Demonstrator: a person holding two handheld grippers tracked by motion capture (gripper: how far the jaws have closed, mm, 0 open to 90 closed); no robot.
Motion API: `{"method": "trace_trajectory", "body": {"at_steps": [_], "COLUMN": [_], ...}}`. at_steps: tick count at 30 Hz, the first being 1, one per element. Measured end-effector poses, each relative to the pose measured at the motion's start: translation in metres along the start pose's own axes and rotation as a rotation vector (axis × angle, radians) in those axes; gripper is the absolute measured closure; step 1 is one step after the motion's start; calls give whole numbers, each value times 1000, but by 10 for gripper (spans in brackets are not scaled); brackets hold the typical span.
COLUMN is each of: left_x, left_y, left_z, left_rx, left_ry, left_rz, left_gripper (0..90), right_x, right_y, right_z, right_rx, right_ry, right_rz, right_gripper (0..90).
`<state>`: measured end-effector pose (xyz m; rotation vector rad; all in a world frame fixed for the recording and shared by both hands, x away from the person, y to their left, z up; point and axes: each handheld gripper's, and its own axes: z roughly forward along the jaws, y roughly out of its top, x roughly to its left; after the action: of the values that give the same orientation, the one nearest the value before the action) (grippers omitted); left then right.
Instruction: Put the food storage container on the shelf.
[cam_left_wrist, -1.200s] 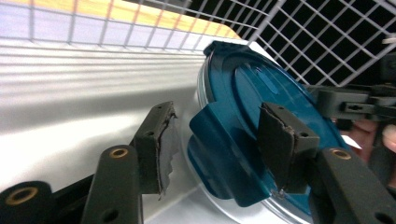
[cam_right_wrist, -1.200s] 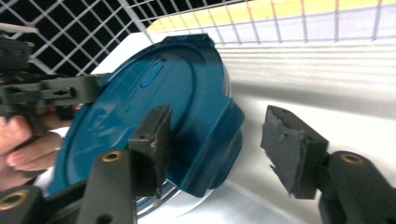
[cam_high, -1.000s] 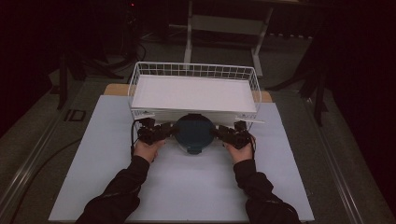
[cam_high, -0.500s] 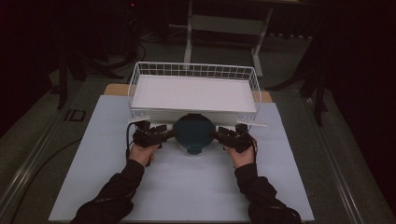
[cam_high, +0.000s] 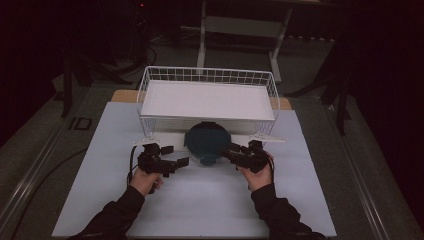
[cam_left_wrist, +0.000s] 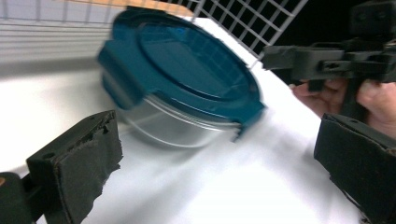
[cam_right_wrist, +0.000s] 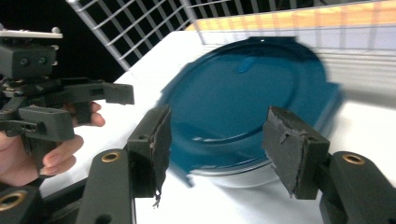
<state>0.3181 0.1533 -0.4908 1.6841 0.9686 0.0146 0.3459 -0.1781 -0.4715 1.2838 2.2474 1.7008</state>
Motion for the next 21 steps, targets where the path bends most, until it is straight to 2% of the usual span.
{"method": "trace_trajectory", "body": {"at_steps": [4, 10, 11, 13, 16, 19, 21], "left_x": [-11, -22, -26, -30, -33, -37, -37], "left_y": [-5, -13, -15, -17, -19, -22, -23], "left_z": [-8, -16, -19, -22, -25, -29, -30], "left_rx": [0, 23, 18, 17, 23, 14, 19], "left_ry": [-4, 14, 14, 21, 25, 44, 51], "left_rz": [22, 58, 71, 81, 90, 122, 127], "left_gripper": [11, 11, 11, 11, 11, 11, 11], "right_x": [13, 25, 27, 30, 32, 34, 37], "right_y": [-8, -18, -20, -26, -31, -34, -36], "right_z": [1, 6, 8, 12, 16, 21, 26], "right_rx": [17, 57, 70, 96, 113, 132, 147], "right_ry": [48, 58, 57, 51, 57, 63, 60], "right_rz": [1, -10, -14, -29, -32, -29, -33], "right_gripper": [443, 540, 573, 721, 875, 898, 898]}}
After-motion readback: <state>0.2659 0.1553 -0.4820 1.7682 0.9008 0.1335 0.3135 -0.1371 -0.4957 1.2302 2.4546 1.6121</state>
